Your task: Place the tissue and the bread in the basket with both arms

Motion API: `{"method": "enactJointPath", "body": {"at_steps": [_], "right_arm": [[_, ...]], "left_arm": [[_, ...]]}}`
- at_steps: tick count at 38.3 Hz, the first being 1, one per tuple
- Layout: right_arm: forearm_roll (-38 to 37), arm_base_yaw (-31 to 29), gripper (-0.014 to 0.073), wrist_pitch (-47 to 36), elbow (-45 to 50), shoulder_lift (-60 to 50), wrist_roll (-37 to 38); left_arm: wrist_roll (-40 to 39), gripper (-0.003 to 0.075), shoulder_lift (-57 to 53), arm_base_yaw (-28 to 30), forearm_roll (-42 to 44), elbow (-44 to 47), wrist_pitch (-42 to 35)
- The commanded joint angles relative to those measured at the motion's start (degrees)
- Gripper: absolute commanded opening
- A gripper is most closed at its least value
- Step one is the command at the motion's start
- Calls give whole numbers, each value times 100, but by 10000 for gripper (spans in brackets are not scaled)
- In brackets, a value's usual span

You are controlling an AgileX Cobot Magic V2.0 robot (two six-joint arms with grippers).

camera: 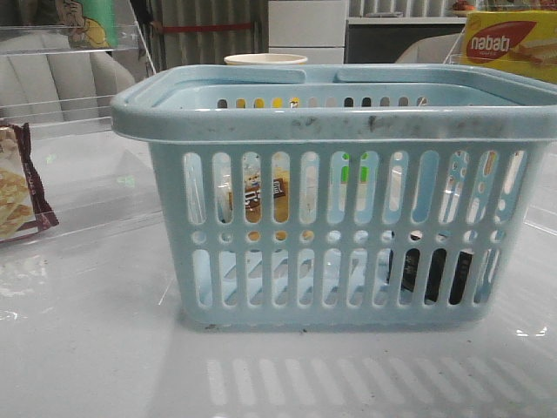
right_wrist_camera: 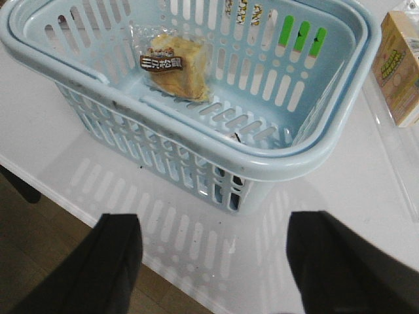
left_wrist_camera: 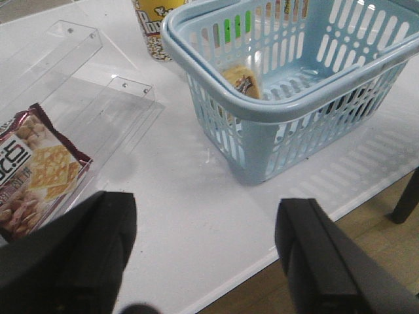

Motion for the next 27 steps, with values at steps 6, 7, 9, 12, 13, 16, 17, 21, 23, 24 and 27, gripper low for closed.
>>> {"method": "enactJointPath", "body": {"at_steps": [6,7,9,12,13,16,17,21,23,24,27], "right_arm": [[-245,-3,538,-375,-134,3,-64],[-329,-3,510,-375,-134,3,-64],[-468,-3,442,-375,-134,3,-64],[-552,-3,314,-375,-134,3,-64],[-552,-3,279,-375,-134,3,-64],[-552,-3,143,-374,-134,3,-64],[-552,-3,108,-369,-134,3,-64],[-552,-3,60,-369,-134,3,-64],[-552,-3,56,-369,-134,3,-64],[-552,-3,56,-369,-134,3,-64],[-552,-3,56,-369,-134,3,-64]], "left_arm": [[-59,401,-11,-42,115,172,-440],[-59,368,-11,-42,99,206,-457],[-59,311,-11,-42,88,254,-457],[-59,225,-11,-42,49,317,-457],[-59,202,-11,-42,30,331,-472],[-82,107,-11,-42,-70,360,-642],[-165,85,-11,-42,-70,360,-706],[-875,95,-11,-42,202,360,-961],[-952,95,-11,-42,318,360,-960],[-952,95,-11,-42,330,360,-935],[-952,95,-11,-42,319,360,-895]]}}
